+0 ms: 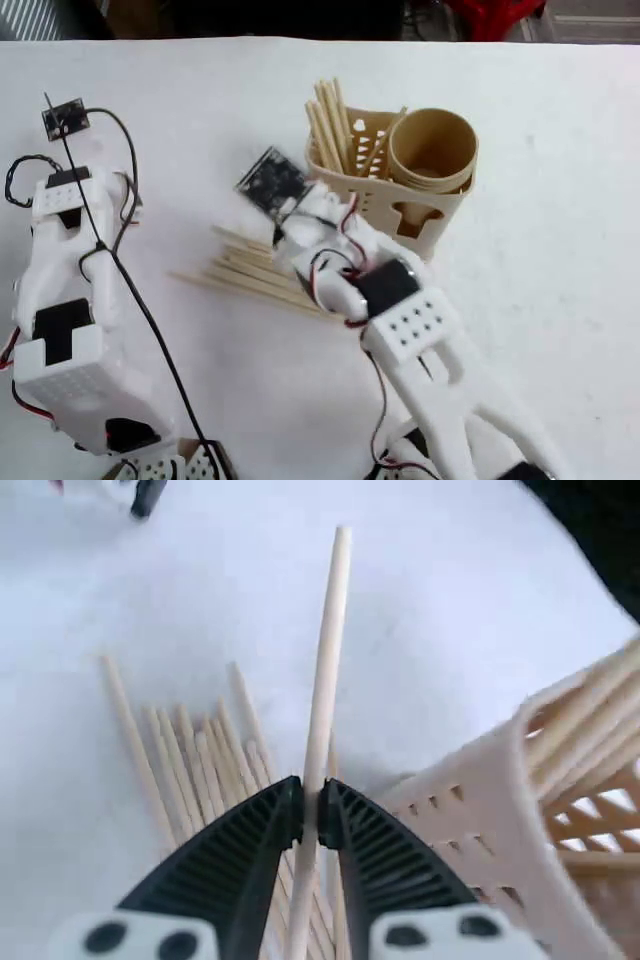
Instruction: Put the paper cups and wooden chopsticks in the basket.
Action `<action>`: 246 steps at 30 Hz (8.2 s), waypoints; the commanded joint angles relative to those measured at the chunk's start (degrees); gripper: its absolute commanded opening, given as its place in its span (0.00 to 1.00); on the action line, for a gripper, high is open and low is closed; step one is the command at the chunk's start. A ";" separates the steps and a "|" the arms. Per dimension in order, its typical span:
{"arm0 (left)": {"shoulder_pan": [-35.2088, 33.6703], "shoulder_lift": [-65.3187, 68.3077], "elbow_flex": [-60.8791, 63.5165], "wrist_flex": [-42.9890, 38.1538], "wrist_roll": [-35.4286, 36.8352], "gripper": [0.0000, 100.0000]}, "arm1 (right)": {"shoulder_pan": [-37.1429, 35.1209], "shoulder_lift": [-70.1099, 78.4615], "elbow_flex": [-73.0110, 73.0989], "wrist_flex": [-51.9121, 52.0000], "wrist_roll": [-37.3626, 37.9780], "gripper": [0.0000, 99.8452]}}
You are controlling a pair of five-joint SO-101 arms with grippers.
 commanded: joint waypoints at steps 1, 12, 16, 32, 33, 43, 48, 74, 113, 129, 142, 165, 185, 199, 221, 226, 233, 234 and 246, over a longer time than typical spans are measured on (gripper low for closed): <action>-0.13 -0.40 0.00 -2.46 -0.70 0.07 | -0.48 -7.16 -9.49 -9.63 -2.99 0.02; -0.13 -0.31 0.00 -2.37 -0.70 0.07 | 2.59 -2.51 -19.87 -32.13 -2.99 0.02; -0.13 -0.31 0.00 -2.46 -0.70 0.07 | 7.60 2.77 -18.99 -38.64 -3.43 0.02; -0.13 -0.31 0.00 -2.55 -0.70 0.07 | 10.42 5.76 -9.05 -43.91 -2.99 0.08; -0.13 -0.31 0.00 -2.46 -0.70 0.07 | 10.51 5.76 -9.14 -43.82 -2.99 0.11; -0.13 -0.31 0.00 -2.64 -0.70 0.07 | 9.19 3.65 -8.97 -30.02 -3.16 0.04; -0.13 -0.31 0.00 -2.64 -0.70 0.07 | 4.97 -4.88 -8.44 -5.85 -2.99 0.02; -0.22 -0.31 0.00 -2.46 -0.70 0.07 | 11.82 35.03 -2.81 -0.31 21.27 0.14; -0.22 -0.40 0.00 -2.29 -0.70 0.07 | -3.38 14.02 16.00 -0.31 21.19 0.02; -0.22 -0.40 0.00 -2.37 -0.70 0.07 | -4.97 16.92 18.55 -1.98 21.19 0.07; -0.40 -0.40 0.00 -2.64 -0.70 0.07 | -10.33 13.41 4.04 10.07 13.80 0.08; -0.57 -0.40 0.00 -2.46 -0.70 0.07 | -12.18 38.20 -2.11 1.10 12.92 0.02; -0.57 -0.40 0.00 -2.37 -0.70 0.07 | -11.03 -17.80 0.97 9.89 5.63 0.02; -0.48 -0.40 0.00 -2.29 -0.70 0.07 | 11.91 -4.62 -17.67 -21.41 -7.38 0.02; -0.40 -0.40 0.00 -2.64 -0.70 0.07 | 14.73 -1.10 6.33 -44.09 -11.52 0.13; -0.40 -0.40 0.00 -2.64 -0.70 0.07 | 14.73 -3.12 5.19 -41.01 -11.25 0.19; -0.48 -0.40 0.00 -2.64 -0.70 0.07 | 14.20 -16.75 5.36 -21.14 -11.52 0.07; -0.48 -0.40 0.00 -2.64 -0.70 0.07 | 13.32 -19.12 5.10 -16.40 -11.08 0.05; -0.57 -0.40 -0.09 -2.64 -0.70 0.07 | -6.11 -12.00 2.90 9.01 0.88 0.15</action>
